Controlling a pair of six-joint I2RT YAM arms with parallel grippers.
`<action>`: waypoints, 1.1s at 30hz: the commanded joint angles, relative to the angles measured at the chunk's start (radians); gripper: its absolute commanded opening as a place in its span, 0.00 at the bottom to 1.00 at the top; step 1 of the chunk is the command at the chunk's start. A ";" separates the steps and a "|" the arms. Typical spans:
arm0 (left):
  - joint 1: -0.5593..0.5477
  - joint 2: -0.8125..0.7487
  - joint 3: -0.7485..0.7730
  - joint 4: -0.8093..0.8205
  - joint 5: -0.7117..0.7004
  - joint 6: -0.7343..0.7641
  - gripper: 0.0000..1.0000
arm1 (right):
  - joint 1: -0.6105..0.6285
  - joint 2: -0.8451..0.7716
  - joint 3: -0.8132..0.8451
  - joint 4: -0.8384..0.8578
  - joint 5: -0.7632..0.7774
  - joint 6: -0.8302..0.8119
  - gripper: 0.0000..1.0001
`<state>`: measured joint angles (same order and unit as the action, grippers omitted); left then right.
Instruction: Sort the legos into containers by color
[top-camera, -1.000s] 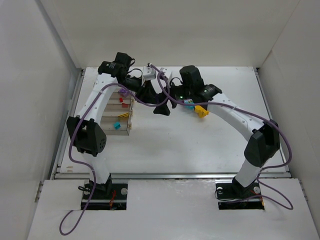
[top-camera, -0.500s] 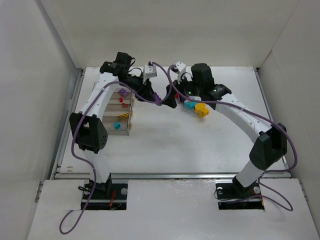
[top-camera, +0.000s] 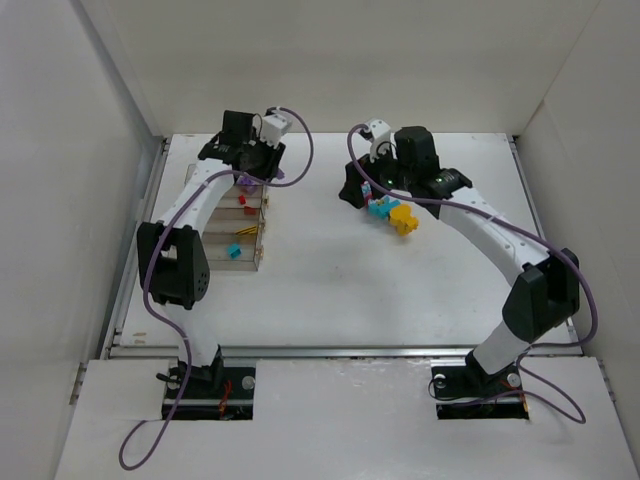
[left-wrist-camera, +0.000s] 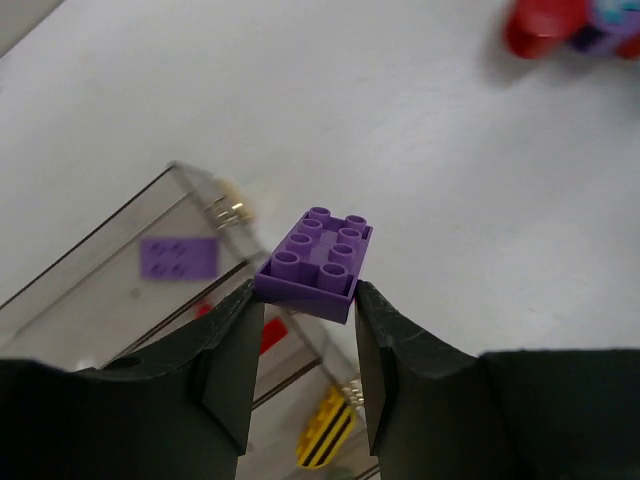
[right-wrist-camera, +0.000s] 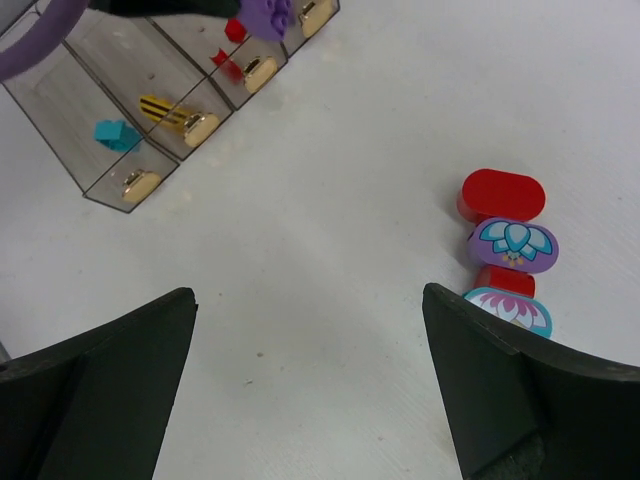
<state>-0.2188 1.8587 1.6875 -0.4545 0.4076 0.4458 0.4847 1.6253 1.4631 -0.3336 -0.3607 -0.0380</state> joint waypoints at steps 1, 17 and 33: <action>0.032 -0.073 -0.050 0.203 -0.426 -0.182 0.00 | 0.003 -0.045 0.012 0.056 0.048 0.018 1.00; 0.170 0.184 0.089 0.154 -0.576 -0.320 0.00 | -0.008 0.030 0.078 0.056 0.039 0.018 1.00; 0.211 0.247 0.147 0.151 -0.556 -0.363 0.85 | -0.029 0.081 0.144 -0.007 0.023 0.018 1.00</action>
<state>-0.0071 2.1456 1.7958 -0.2962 -0.1398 0.1146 0.4694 1.7084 1.5509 -0.3439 -0.3401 -0.0280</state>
